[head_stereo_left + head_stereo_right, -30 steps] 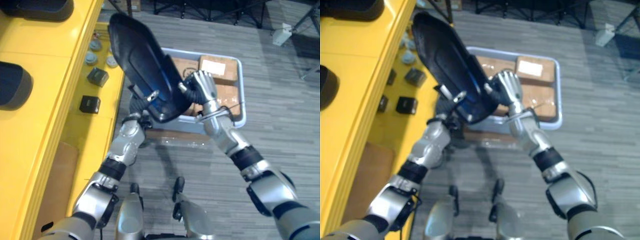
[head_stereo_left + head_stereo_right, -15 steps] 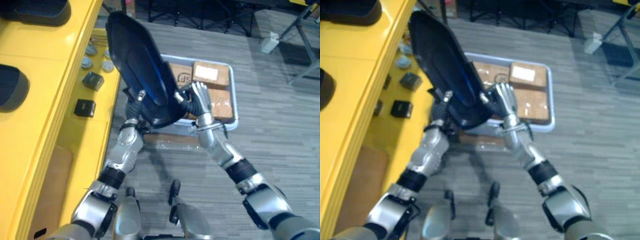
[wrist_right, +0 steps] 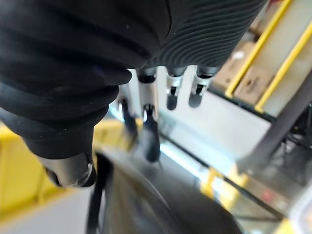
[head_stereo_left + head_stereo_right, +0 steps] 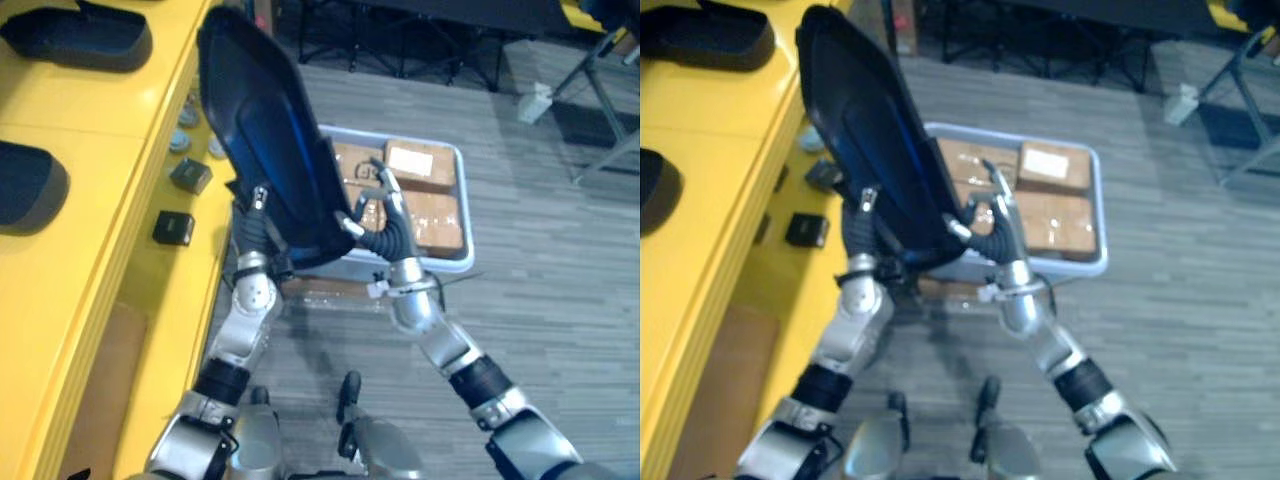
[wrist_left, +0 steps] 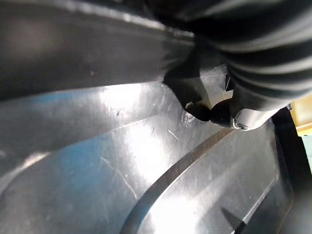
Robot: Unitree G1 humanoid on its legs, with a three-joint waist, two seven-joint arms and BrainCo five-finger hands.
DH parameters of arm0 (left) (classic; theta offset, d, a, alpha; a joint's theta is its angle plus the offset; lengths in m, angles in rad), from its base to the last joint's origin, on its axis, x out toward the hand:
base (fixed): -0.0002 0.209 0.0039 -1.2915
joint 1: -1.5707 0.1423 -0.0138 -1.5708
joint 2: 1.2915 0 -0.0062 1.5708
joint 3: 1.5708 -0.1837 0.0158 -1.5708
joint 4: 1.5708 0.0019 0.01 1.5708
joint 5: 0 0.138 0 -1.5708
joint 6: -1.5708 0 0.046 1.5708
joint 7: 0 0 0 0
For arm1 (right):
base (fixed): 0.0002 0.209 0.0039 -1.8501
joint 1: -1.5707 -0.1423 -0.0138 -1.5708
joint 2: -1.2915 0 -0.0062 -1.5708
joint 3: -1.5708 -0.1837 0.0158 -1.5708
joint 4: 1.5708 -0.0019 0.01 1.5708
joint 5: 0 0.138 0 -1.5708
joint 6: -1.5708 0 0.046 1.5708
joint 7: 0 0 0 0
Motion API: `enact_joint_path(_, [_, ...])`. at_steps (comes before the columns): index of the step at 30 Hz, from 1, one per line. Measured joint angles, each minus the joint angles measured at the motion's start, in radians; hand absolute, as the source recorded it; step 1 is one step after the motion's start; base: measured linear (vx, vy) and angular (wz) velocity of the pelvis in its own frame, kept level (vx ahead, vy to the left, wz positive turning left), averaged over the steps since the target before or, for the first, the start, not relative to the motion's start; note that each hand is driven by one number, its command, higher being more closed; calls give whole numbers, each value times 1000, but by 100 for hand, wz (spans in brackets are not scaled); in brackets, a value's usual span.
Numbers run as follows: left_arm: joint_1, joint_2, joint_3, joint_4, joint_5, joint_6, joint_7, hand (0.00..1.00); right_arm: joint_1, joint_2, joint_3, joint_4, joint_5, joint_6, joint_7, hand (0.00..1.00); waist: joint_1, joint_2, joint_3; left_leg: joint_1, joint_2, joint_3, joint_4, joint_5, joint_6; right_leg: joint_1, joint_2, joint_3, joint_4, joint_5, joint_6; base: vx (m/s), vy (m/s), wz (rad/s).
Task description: Walk over and take plastic housings, then place them on the shelf
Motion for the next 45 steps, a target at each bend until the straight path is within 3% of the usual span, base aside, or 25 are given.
enact_joint_path(4, [57, -20, 26, 0, 128, 28, 59, 100, 27, 2, -43, -58, 146, -75, 61, 0, -2, 10, -16, 23, -1, 15, -12, 0, 0, 11, 0, 13, 0, -13, 1, -20, 27, -10])
enact_joint_path(7, [99, -25, 29, 0, 199, 28, 83, 100, 87, 2, -101, -123, 306, -152, 165, 0, -4, 22, -35, 28, -2, 19, -18, 0, 0, 10, 0, 15, -1, -16, -2, -10, 10, -3])
enact_joint_path(10, [138, -28, 61, 2, 209, 25, 94, 100, 151, 3, -180, -163, 388, -175, 212, 0, -9, 32, -67, 44, -4, 25, -42, 2, -3, 11, 0, 19, -1, -16, 4, 11, 12, -5])
enact_joint_path(12, [163, -29, 86, 2, 207, 3, 100, 100, 219, 5, -239, -183, 406, -175, 210, 0, -11, 36, -89, 58, -5, 29, -57, 6, -5, 14, 1, 22, -1, -18, 2, 48, 11, -5])
enact_joint_path(15, [202, -34, 135, -2, 176, -80, 95, 100, 344, 27, -342, -186, 449, -175, 209, 0, -19, 47, -111, 82, -6, 46, -84, 11, -7, 15, 2, 39, 0, -18, 2, 52, 20, -16])
enact_joint_path(20, [326, -35, 200, -153, 71, -181, 0, 100, 556, 107, -503, -115, 587, -175, 221, 0, -59, 62, -125, 120, -6, 82, -117, 11, -6, 16, 1, 78, 0, -21, 8, 13, 38, -21])
enact_joint_path(25, [392, -30, 282, -244, 1, -220, -63, 100, 617, 134, -592, -52, 642, -173, 286, 0, -82, 78, -134, 131, -8, 90, -134, 11, -5, 17, -1, 85, -2, -29, 9, -33, 27, -7])
enact_joint_path(28, [443, -24, 375, -295, -39, -226, -70, 100, 597, 131, -590, -27, 644, -162, 380, 0, -78, 85, -136, 143, -12, 77, -142, 14, -9, 32, -1, 72, -9, -37, 3, -63, 14, 11])
enact_joint_path(31, [497, -24, 440, -368, -34, -226, -71, 100, 564, 119, -551, 11, 660, -120, 468, 0, -44, 88, -138, 135, -21, 34, -159, 22, -8, 50, -8, 23, -10, -50, 5, -39, -1, 40])
enact_joint_path(32, [514, -23, 456, -394, -31, -226, -71, 100, 551, 117, -530, 15, 661, -112, 476, 0, -38, 89, -139, 126, -23, 17, -160, 25, -7, 49, -10, 11, -10, -52, 5, -22, -9, 62])
enact_joint_path(35, [591, -24, 537, -510, -25, -225, -70, 100, 476, 104, -380, 23, 660, -98, 496, 0, 17, 99, -143, 103, -34, -46, -169, 53, -8, 51, -20, -57, -10, -59, 5, 4, -8, 67])
enact_joint_path(38, [675, -31, 619, -554, 32, -217, -68, 100, 398, 105, -228, 60, 652, -86, 512, 0, 83, 118, -156, 97, -49, -118, -184, 67, -4, 81, -31, -133, -10, -67, 20, 52, 8, 73])
enact_joint_path(40, [740, -61, 686, -562, 49, -217, -71, 100, 350, 117, -130, 90, 642, -63, 525, 0, 144, 124, -161, 91, -59, -159, -185, 68, -2, 97, -38, -176, -11, -75, 28, 69, 27, 59])
enact_joint_path(45, [839, -125, 734, -563, 5, -217, -114, 100, 282, 166, -38, 186, 590, -23, 513, 0, 206, 103, -157, 91, -89, -225, -180, 67, 8, 136, -58, -239, -10, -90, 47, 48, 49, 41])
